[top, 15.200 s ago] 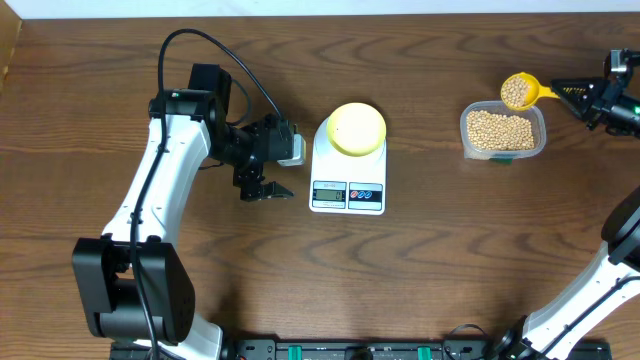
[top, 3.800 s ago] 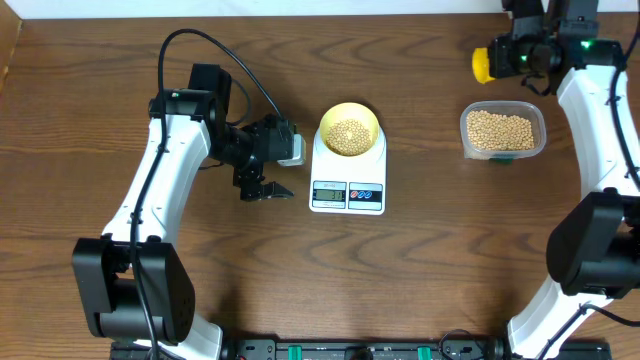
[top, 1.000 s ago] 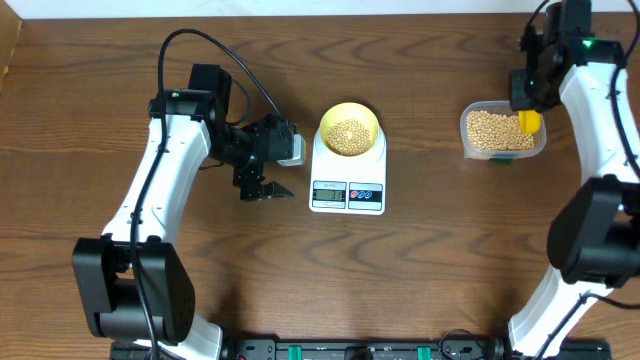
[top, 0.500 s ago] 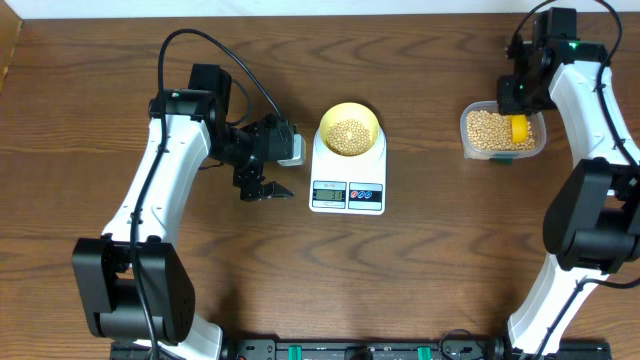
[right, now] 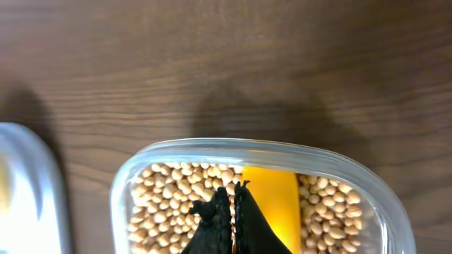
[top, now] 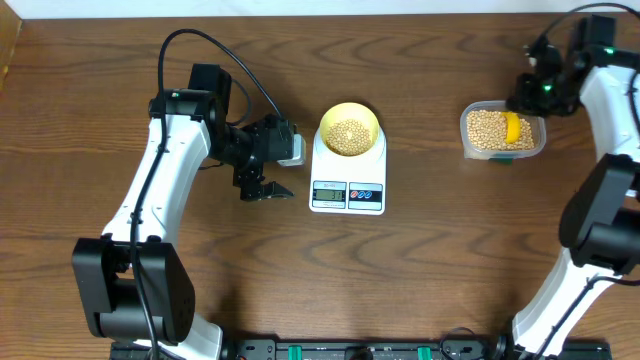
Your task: Scoop item into bowl and weigh 50g on scale
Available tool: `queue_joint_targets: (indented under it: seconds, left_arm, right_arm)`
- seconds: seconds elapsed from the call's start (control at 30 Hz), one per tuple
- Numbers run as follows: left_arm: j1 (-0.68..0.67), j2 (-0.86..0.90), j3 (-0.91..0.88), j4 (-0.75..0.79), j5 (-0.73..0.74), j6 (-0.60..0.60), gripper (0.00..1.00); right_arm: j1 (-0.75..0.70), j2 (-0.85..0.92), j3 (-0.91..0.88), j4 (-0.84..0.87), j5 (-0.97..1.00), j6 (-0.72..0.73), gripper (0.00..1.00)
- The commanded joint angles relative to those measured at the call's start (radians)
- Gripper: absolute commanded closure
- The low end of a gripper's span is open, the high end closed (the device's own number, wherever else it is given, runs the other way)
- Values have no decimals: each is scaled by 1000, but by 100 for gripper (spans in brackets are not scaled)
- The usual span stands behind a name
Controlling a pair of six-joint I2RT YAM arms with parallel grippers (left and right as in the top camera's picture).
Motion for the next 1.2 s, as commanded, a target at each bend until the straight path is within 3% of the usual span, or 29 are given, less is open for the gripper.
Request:
queue_joint_targets:
  seconds: [0.0,0.33,0.63,1.17]
  left_arm:
    - [1,0,-8,-7,5,10,3]
    - [1,0,-8,-7,5,10,2]
    - [1,0,-8,-7,5,10,2]
    - [1,0,-8,-7,5,10,2]
  right_arm:
    - [-46,12,0,-5,-254,7,99]
    - [-138,-3,1,-63,-298,7,99]
    - [-146,-69,1,-57,-208,7,99]
    - [-178,-69,1,-44,-240,15,99]
